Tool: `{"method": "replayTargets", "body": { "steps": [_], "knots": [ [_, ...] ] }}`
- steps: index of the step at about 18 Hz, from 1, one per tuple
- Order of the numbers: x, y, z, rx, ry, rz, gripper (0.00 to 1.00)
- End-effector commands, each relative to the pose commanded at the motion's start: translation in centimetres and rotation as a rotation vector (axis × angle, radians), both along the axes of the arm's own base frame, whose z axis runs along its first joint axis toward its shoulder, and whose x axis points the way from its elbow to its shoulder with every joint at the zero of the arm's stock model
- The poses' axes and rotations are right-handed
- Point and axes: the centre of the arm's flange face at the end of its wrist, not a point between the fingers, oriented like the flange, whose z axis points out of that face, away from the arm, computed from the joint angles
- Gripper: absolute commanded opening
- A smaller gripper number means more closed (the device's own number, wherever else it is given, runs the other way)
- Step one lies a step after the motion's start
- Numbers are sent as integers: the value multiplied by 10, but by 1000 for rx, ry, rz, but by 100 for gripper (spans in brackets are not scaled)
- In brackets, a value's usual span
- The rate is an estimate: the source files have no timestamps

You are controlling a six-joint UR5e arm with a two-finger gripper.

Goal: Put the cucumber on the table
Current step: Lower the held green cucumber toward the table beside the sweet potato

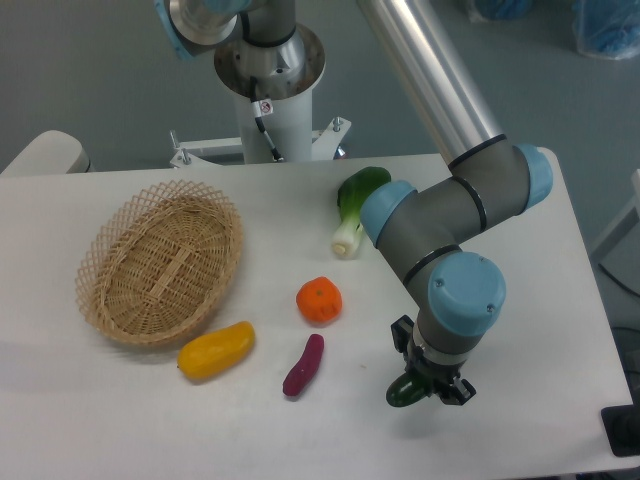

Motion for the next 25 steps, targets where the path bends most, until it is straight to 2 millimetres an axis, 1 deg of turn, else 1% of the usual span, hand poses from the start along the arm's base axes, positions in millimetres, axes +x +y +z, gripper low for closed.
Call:
{"method": "replayTargets", "body": {
  "steps": [6, 21, 23, 25],
  "knots": [
    [3, 3, -1, -1, 1, 2, 23],
    [5, 2, 1, -18, 13, 27, 23],
    [15, -4, 4, -27, 1, 45, 23],
    [29, -17, 9, -36, -11, 45, 23]
  ]
}}
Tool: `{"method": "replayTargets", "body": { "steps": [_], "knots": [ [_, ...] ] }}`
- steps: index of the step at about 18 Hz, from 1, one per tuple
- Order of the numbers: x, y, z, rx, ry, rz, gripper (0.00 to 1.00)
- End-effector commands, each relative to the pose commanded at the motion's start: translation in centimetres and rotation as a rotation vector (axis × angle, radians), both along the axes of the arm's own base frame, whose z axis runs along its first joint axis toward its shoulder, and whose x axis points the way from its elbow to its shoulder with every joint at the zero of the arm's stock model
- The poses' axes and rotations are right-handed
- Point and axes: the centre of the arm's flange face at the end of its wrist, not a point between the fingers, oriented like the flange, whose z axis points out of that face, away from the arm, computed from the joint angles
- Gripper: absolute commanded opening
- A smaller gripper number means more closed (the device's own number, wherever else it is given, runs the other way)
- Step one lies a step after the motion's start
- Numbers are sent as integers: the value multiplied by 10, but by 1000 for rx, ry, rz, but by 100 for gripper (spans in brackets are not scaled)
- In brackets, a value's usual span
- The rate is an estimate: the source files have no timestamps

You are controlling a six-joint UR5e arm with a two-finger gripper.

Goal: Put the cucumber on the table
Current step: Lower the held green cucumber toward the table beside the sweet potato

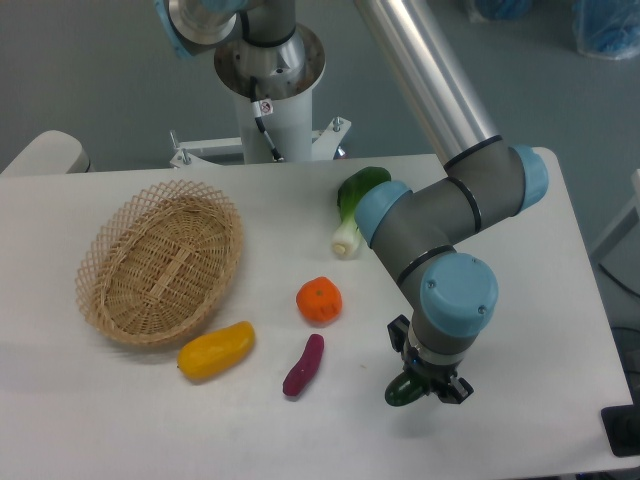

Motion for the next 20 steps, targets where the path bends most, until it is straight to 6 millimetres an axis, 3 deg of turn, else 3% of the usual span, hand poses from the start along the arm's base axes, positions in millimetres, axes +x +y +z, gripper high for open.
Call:
{"method": "replayTargets", "body": {
  "steps": [6, 8, 20],
  "knots": [
    [24, -11, -27, -42, -46, 61, 23],
    [32, -4, -34, -45, -50, 121, 23],
    [28, 6, -68, -75, -77, 262, 23]
  ]
}}
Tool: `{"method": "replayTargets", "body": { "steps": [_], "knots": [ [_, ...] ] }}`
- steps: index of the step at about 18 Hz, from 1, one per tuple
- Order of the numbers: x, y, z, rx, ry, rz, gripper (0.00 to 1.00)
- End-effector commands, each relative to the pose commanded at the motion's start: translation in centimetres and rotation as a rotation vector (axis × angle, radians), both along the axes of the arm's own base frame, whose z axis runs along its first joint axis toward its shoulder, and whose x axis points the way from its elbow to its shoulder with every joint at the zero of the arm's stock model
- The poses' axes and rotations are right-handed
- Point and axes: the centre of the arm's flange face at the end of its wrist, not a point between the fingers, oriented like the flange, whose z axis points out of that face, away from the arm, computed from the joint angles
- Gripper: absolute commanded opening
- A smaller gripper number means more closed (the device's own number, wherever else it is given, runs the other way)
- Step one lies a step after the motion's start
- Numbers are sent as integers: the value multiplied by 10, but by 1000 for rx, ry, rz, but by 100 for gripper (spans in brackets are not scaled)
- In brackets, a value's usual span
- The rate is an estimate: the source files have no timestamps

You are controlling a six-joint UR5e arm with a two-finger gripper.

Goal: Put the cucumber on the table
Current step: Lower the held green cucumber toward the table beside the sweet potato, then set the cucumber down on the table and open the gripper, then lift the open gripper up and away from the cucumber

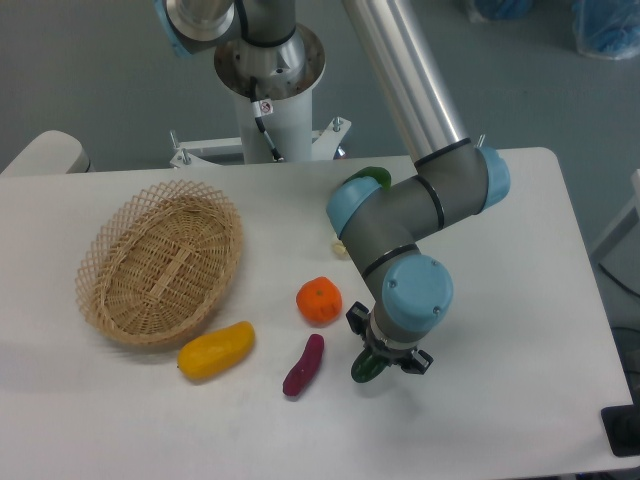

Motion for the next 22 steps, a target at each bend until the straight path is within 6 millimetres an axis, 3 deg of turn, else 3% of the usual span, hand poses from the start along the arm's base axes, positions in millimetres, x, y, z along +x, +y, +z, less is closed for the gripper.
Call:
{"method": "replayTargets", "body": {
  "steps": [5, 9, 11, 13, 14, 15, 18, 22],
  "knots": [
    [-2, 7, -9, 18, 23, -8, 24],
    [-6, 12, -5, 32, 32, -9, 30],
    [-9, 17, -7, 32, 37, -15, 44],
    [-10, 18, -7, 35, 39, -24, 81],
    [-11, 19, -5, 38, 42, -24, 94],
    [-12, 19, -5, 38, 46, -23, 100],
    [-11, 19, -3, 40, 50, -20, 100],
    [-9, 14, 14, 57, 56, -84, 100]
  ]
}}
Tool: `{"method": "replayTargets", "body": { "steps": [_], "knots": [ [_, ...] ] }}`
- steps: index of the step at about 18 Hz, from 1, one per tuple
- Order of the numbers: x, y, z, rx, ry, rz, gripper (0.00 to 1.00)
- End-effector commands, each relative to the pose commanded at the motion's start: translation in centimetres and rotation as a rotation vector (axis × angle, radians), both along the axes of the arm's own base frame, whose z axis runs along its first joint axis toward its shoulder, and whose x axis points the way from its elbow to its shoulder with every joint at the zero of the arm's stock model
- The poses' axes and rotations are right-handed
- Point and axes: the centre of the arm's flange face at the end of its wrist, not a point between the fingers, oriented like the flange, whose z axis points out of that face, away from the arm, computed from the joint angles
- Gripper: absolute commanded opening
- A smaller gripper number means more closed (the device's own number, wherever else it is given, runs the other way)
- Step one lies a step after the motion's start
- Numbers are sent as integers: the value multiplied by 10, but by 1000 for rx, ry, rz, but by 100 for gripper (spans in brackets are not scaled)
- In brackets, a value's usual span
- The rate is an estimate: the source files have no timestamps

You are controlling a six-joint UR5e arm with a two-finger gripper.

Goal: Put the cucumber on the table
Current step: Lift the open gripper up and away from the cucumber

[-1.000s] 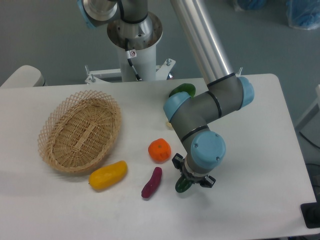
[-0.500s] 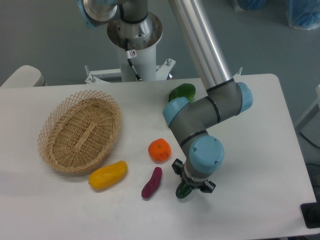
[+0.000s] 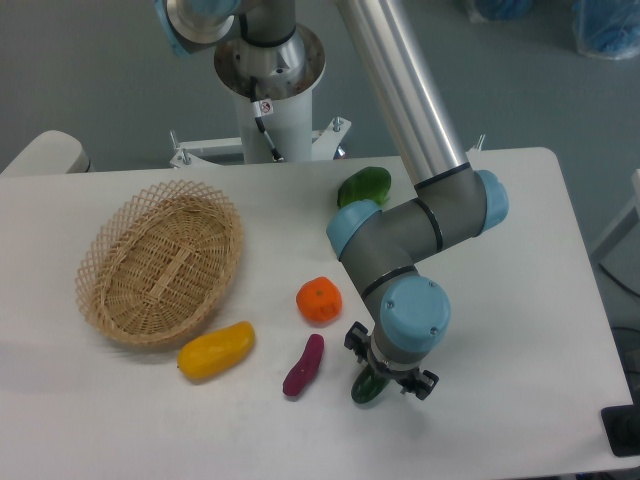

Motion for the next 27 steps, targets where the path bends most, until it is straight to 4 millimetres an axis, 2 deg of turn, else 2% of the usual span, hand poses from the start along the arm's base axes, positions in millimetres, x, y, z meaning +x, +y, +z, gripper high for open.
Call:
{"method": "replayTargets", "body": {
  "steps": [6, 8, 10, 12, 16, 20, 27],
  "knots": [
    [-5, -9, 24, 17, 17, -127, 100],
    [-17, -18, 41, 32, 36, -169, 100],
    [-25, -18, 51, 39, 56, -183, 100],
    [-43, -20, 58, 43, 67, -168, 100],
    [-62, -10, 58, 35, 57, -220, 100],
    [-90, -21, 55, 38, 63, -264, 100],
    [-96, -20, 49, 34, 59, -298, 100]
  ]
}}
